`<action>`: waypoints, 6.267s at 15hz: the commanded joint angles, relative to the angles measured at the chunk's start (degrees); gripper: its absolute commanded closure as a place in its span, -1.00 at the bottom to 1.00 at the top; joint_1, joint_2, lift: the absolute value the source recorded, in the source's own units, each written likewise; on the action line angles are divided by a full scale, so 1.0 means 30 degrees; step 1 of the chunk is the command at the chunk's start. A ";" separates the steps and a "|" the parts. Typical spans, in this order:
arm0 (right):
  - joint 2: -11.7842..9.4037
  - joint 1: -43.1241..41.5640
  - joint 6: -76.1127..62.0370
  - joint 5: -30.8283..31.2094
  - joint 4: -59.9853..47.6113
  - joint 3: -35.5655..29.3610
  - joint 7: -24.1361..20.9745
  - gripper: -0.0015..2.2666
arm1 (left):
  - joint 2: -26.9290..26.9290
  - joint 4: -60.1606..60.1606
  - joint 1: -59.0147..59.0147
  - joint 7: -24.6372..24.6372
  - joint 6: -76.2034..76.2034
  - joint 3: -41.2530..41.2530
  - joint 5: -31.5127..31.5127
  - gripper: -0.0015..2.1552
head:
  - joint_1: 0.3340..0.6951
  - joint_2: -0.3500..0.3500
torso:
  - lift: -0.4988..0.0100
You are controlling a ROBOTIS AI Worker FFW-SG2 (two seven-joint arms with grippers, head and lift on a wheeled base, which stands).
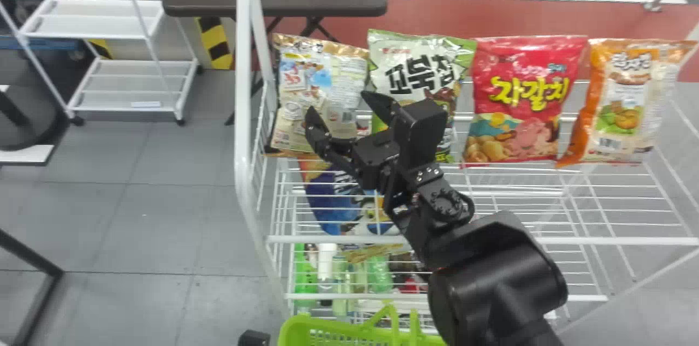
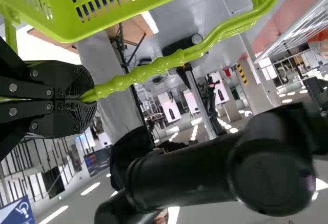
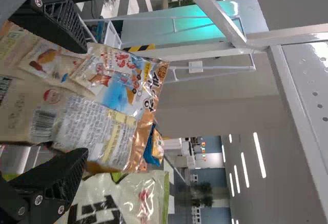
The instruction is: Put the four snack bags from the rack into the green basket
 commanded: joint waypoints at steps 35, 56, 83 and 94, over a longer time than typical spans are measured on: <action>-0.6750 1.7550 1.4534 -0.1910 -1.9436 -0.9556 0.4181 0.98 | -0.0363 0.1270 0.0109 0.1187 -0.4046 0.1174 0.1238 0.88 | 1.00 -1.00 | 0.93; -0.3058 1.5469 1.0901 -0.2174 -1.4573 -0.8999 0.8781 -0.95 | -0.0392 0.0919 0.0636 0.1041 -0.4046 0.0852 0.1032 0.88 | 1.00 -1.00 | 0.93; -0.0158 0.0909 0.6565 0.1899 -0.2737 -0.2349 -0.4285 0.82 | 0.0457 0.1710 -0.0389 0.0455 -0.3636 0.0588 0.1501 0.88 | 1.00 -0.47 | 0.93; -0.3029 0.7442 1.0784 -0.0211 -1.2405 -0.3667 -0.3670 0.83 | 0.0311 0.1475 -0.0214 0.0484 -0.3636 0.0823 0.1472 0.88 | 1.00 -0.64 | 0.93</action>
